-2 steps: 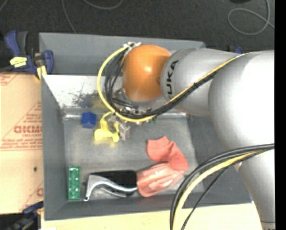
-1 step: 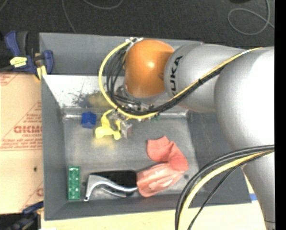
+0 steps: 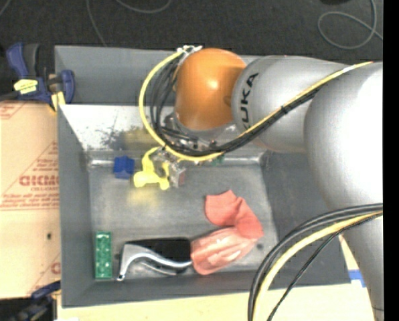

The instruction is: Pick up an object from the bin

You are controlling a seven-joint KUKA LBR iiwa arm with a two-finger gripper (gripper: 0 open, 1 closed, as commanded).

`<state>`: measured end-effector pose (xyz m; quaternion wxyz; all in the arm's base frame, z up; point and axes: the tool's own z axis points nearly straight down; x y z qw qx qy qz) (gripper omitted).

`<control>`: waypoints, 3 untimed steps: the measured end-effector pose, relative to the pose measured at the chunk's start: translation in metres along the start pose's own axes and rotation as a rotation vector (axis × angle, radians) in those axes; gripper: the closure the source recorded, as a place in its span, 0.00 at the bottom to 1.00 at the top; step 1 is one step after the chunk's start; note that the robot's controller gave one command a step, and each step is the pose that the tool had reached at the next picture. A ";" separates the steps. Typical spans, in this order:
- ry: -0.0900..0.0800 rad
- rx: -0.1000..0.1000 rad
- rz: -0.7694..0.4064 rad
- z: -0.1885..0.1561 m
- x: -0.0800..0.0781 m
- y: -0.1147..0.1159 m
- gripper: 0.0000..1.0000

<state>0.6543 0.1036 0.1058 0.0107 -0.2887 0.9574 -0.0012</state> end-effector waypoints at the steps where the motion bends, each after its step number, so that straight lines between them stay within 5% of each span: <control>1: 0.002 -0.001 0.000 -0.009 0.000 0.000 1.00; 3: 0.003 -0.001 0.000 -0.037 0.000 0.000 1.00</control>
Offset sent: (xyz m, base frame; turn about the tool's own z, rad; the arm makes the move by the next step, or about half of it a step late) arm 0.0000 0.0001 0.0042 0.0000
